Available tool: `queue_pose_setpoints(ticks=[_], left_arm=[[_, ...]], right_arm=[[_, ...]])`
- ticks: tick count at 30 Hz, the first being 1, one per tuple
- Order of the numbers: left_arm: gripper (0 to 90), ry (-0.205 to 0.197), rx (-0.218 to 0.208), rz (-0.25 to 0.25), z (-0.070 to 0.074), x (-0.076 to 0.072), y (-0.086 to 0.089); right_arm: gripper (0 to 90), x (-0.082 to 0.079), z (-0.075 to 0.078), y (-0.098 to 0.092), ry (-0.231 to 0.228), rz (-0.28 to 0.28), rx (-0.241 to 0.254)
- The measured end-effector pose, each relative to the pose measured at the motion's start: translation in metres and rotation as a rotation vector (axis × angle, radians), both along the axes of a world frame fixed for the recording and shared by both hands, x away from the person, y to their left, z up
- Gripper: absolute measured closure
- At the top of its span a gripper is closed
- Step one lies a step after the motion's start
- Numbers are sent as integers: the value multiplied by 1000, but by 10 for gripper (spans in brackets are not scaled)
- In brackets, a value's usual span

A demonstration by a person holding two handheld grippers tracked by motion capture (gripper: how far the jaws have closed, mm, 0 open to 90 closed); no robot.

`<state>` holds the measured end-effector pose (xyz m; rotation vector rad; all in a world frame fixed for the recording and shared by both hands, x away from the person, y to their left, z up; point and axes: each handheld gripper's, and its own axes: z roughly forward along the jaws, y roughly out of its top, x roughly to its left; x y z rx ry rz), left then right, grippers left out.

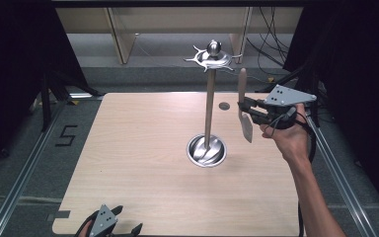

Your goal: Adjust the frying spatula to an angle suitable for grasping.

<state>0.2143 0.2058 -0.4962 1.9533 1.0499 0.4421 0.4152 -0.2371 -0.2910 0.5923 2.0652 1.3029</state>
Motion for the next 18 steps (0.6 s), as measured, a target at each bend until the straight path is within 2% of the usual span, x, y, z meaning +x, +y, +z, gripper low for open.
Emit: queue_pose_setpoints(ticks=[3,4,6,8,10,11,12,15,17,18], left_arm=[[150,0,0,0,0,0,0],[150,0,-1,0,0,0,0],[150,0,-1,0,0,0,0],[150,-4,3,-6,0,0,0],[150,0,-1,-1,0,0,0],[150,-1,0,-2,0,0,0],[150,-1,1,-2,0,0,0],[149,-1,1,-2,0,0,0],[150,-1,2,-3,0,0,0],[150,-1,2,-3,0,0,0]], right_arm=[[767,0,0,3,7,0,6],[767,0,1,3,-7,1,0],[767,0,3,6,-4,-4,-8],[767,-1,4,7,11,-2,-9],[767,0,5,7,-4,0,-18],[767,-2,5,8,9,-10,-9],[767,0,6,8,3,4,-24],[767,0,7,9,-15,-14,-34],[767,-1,7,9,0,-9,-33],[767,-1,8,10,-10,-18,-43]])
